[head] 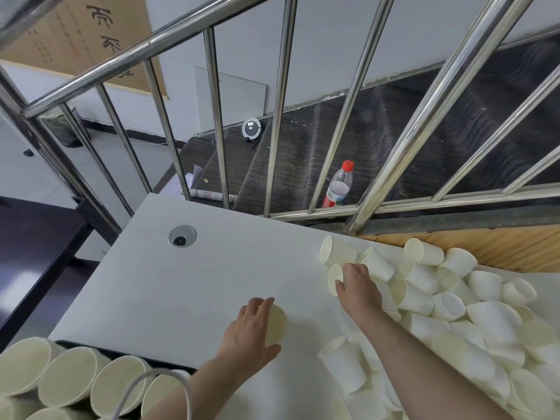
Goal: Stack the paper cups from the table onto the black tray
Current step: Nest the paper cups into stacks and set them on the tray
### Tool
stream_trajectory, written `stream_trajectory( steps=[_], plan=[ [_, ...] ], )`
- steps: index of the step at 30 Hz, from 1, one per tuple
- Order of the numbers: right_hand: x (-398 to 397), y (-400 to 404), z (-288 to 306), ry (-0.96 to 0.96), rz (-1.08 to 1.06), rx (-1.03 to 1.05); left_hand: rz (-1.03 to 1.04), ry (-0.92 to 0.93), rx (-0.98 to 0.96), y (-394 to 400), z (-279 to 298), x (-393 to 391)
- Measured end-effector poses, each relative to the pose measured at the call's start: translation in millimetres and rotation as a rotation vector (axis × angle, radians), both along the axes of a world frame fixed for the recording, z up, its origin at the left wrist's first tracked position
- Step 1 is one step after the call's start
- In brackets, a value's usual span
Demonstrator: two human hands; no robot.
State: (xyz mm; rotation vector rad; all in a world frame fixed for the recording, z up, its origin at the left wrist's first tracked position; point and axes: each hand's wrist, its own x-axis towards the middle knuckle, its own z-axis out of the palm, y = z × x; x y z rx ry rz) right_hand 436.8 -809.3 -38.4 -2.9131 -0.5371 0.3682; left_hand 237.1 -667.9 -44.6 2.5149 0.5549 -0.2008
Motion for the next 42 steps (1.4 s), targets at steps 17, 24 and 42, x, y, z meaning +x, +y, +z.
stream_trajectory(
  steps=[17,24,42],
  plan=[
    [-44.3,1.2,0.4,0.285,0.029,0.348,0.029,0.009,-0.012,-0.7,-0.4,1.8],
    [-63.1,-4.4,8.1,0.191,0.226,0.061,0.008,-0.006,-0.009,-1.3,-0.2,-2.2],
    [-110.2,-9.0,27.5,0.080,0.396,0.094,-0.005,-0.088,-0.015,-13.5,17.5,-13.0]
  ],
)
